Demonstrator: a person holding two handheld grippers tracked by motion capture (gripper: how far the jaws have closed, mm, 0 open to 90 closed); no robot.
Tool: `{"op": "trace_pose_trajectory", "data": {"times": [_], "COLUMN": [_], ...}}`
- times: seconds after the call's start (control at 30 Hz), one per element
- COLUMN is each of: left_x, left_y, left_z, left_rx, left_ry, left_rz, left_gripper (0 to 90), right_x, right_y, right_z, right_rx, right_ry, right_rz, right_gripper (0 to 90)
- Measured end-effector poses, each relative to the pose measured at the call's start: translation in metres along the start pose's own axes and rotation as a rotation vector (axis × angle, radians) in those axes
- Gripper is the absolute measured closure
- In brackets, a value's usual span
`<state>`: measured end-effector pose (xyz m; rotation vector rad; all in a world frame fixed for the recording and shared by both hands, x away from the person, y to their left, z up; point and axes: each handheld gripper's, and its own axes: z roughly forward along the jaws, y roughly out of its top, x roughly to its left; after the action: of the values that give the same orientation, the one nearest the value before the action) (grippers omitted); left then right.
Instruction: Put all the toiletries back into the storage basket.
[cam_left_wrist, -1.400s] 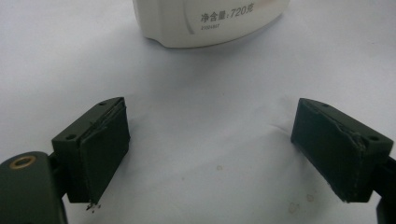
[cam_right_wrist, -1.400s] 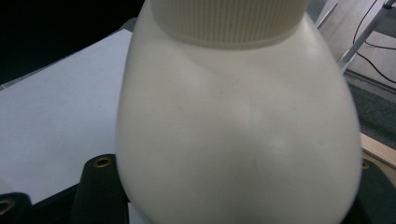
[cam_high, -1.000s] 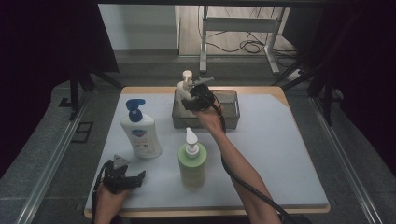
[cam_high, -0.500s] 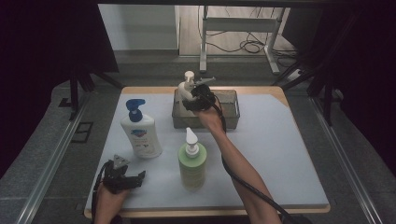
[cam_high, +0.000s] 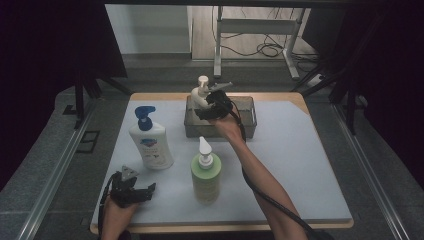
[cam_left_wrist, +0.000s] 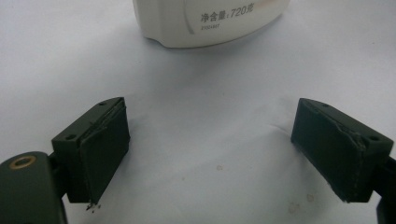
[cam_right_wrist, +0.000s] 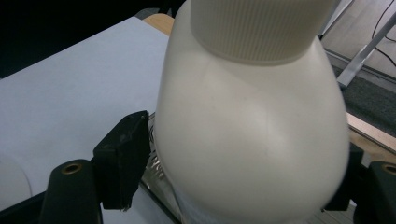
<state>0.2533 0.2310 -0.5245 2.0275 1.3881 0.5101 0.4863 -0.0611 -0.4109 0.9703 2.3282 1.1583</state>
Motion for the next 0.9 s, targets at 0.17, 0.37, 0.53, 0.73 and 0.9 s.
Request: {"op": "trace_pose_trajectory", "data": {"times": [0.17, 0.37, 0.53, 0.73, 0.9], "left_x": [0.0, 0.0, 0.0, 0.0, 0.0], "left_y": [0.0, 0.0, 0.0, 0.0, 0.0], "left_z": [0.0, 0.0, 0.0, 0.0, 0.0], "left_rx": [0.001, 0.0, -0.001, -0.001, 0.0], "left_ry": [0.0, 0.0, -0.001, -0.001, -0.001], "left_rz": [0.0, 0.0, -0.001, 0.0, -0.001], "left_gripper": [11.5, 11.5, 11.5, 11.5, 11.5], "right_x": [-0.004, -0.008, -0.011, -0.013, -0.018], "right_y": [-0.005, -0.009, -0.012, -0.018, -0.027], "right_z": [-0.013, -0.024, -0.035, -0.043, -0.043], "right_rx": [-0.001, 0.012, 0.026, 0.045, 0.073], "right_ry": [0.033, 0.045, 0.055, 0.063, 0.041], "right_rz": [0.016, 0.006, -0.012, -0.039, -0.041], "right_gripper": [27.0, 28.8, 37.0, 52.5, 68.6]}}
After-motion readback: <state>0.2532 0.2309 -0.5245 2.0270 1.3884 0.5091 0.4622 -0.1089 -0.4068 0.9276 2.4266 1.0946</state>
